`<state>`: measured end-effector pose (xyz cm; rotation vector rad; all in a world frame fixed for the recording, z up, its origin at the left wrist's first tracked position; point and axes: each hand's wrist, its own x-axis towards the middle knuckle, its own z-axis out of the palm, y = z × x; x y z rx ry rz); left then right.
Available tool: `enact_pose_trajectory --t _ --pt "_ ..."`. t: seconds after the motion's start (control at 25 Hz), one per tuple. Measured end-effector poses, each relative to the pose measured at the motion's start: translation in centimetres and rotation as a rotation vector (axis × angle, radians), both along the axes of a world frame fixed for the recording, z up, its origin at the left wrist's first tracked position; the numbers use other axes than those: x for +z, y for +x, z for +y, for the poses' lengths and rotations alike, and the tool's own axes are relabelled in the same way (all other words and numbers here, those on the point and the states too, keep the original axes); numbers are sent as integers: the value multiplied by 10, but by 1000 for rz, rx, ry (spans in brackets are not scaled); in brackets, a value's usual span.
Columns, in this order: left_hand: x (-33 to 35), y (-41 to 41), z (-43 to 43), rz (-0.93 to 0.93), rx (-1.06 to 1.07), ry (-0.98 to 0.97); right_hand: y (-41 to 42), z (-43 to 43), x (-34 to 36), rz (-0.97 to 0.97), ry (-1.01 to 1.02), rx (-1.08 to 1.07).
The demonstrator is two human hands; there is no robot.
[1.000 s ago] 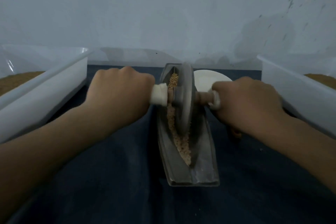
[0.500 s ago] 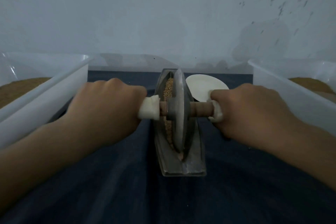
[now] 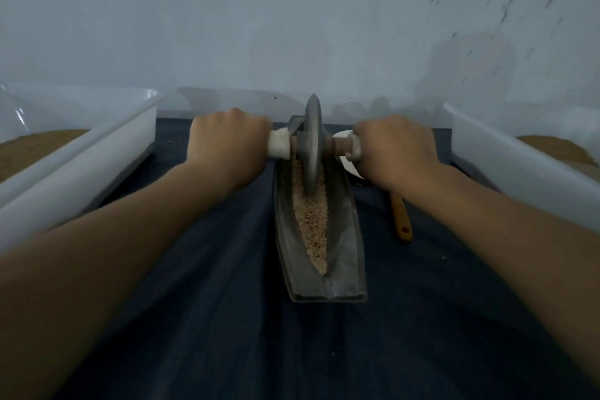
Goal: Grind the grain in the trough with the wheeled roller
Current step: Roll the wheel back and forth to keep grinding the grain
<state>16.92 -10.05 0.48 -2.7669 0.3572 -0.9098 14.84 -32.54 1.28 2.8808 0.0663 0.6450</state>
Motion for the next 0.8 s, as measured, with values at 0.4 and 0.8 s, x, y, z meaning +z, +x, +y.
enact_pose_trajectory --t 0.4,0.8 --pt "-8 -59 31 24 -80 85 -76 -11 -3 -165 -130 142" --pt "-7 -31 12 39 -39 -23 -37 -1 1 -20 -24 65"
